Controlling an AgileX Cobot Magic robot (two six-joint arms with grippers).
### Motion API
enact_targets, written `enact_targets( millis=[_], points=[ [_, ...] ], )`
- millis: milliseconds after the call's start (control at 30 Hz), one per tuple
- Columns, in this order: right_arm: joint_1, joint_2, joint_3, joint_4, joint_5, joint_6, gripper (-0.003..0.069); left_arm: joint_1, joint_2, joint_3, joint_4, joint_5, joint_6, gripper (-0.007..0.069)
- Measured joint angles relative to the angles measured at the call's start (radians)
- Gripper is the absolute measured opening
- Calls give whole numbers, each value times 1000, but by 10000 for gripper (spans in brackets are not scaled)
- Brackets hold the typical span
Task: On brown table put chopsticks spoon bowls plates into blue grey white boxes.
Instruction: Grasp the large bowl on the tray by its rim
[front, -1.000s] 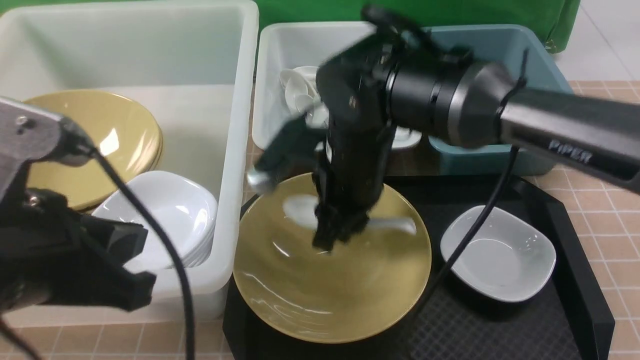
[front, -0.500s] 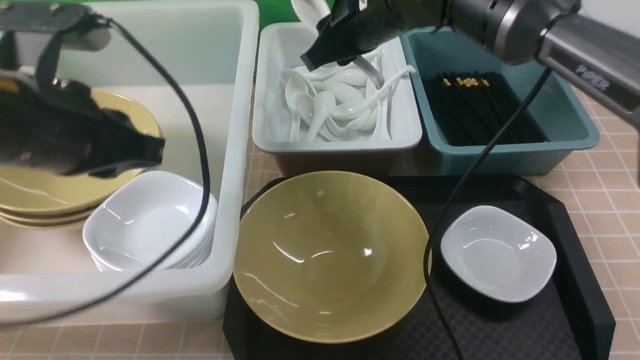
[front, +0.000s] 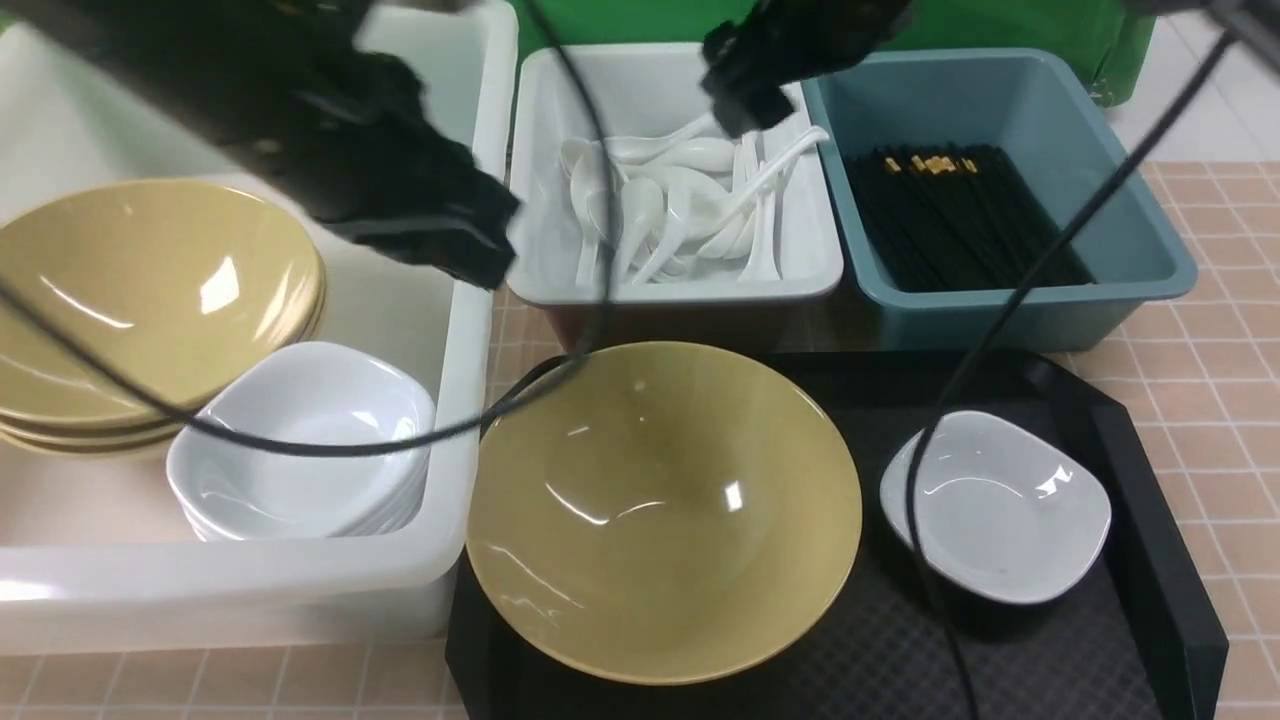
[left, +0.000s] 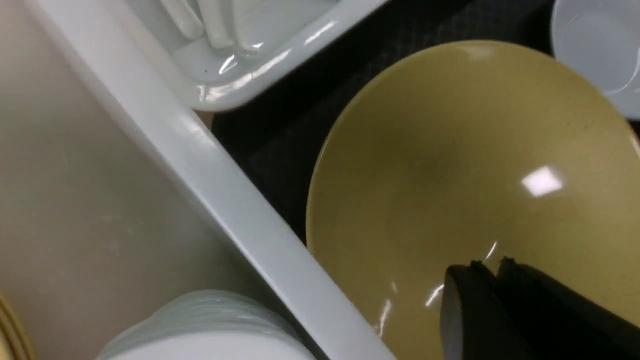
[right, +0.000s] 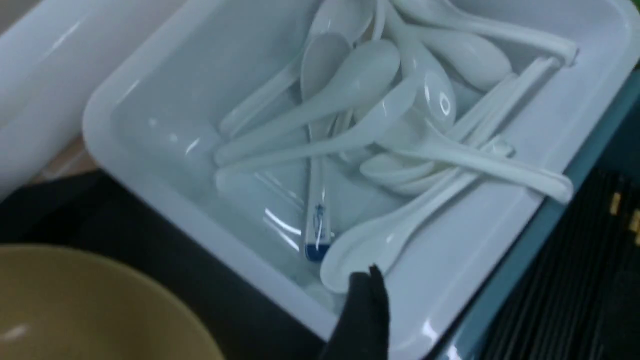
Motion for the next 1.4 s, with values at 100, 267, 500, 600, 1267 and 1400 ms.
enact_targets(
  millis=[100, 267, 500, 600, 1267, 1400],
  points=[
    [1, -106, 65, 12, 18, -15, 533, -68, 85, -52, 74, 27, -38, 139],
    [3, -323, 273, 47, 26, -26, 414, -123, 204, -74, 154, -23, -41, 348],
    [4, -530, 528, 60, 37, -28, 297, -125, 310, -74, 275, -163, -87, 498],
    [4, -565, 587, 61, 37, -30, 260, -126, 345, -76, 269, -219, -93, 499],
    [5, -568, 617, 64, 7, -93, 209, -130, 408, -85, 121, -138, -128, 46],
    [29, -569, 616, 81, 1, -140, 94, -129, 355, -84, 99, -113, -141, 22]
  ],
)
